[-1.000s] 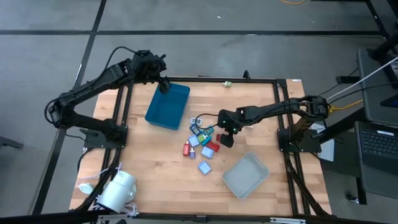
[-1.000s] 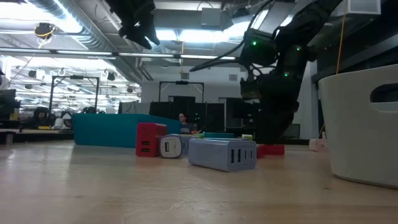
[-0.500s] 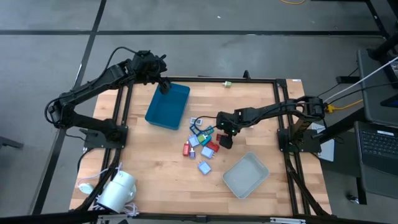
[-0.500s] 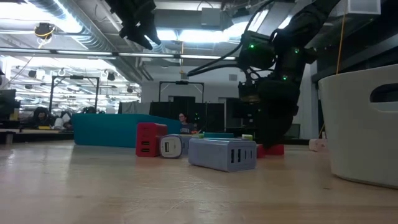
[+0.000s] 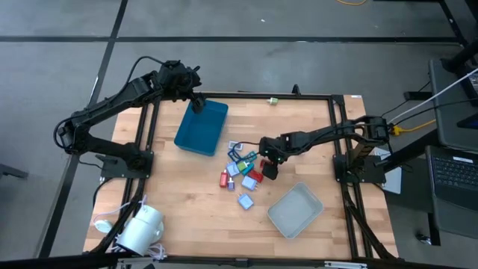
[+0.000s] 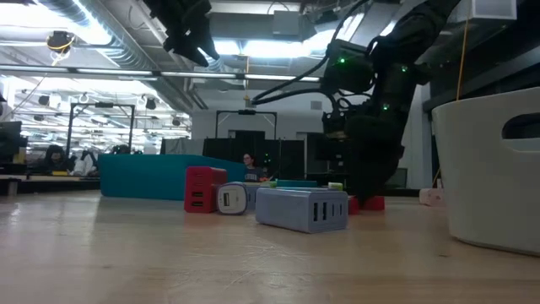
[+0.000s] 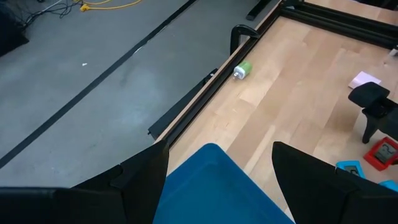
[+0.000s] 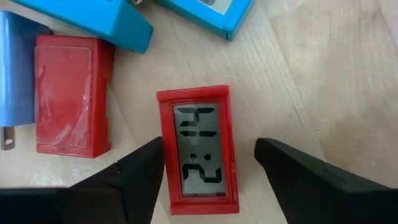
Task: Pick & Place Office items
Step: Put the top red digital clock into the gray bin
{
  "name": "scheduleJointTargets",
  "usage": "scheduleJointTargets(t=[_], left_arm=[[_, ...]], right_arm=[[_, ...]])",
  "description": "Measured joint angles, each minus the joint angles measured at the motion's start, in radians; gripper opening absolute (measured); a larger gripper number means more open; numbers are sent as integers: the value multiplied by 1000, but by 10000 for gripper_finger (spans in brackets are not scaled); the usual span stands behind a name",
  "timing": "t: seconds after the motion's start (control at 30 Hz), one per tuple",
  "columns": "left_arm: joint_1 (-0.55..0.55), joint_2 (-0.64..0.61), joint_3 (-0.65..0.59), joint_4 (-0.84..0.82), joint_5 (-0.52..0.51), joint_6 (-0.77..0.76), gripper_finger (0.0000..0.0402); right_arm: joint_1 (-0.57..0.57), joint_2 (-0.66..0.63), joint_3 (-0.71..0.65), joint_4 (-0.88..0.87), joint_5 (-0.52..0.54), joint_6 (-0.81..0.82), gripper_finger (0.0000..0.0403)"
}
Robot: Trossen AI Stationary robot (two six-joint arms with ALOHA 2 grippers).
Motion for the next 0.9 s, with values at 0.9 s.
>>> scheduleJointTargets(t=[0.9], left_arm=[[0, 0, 0, 29, 19, -10, 281]], right_arm=[[-56, -108, 112, 103, -81, 210, 137]])
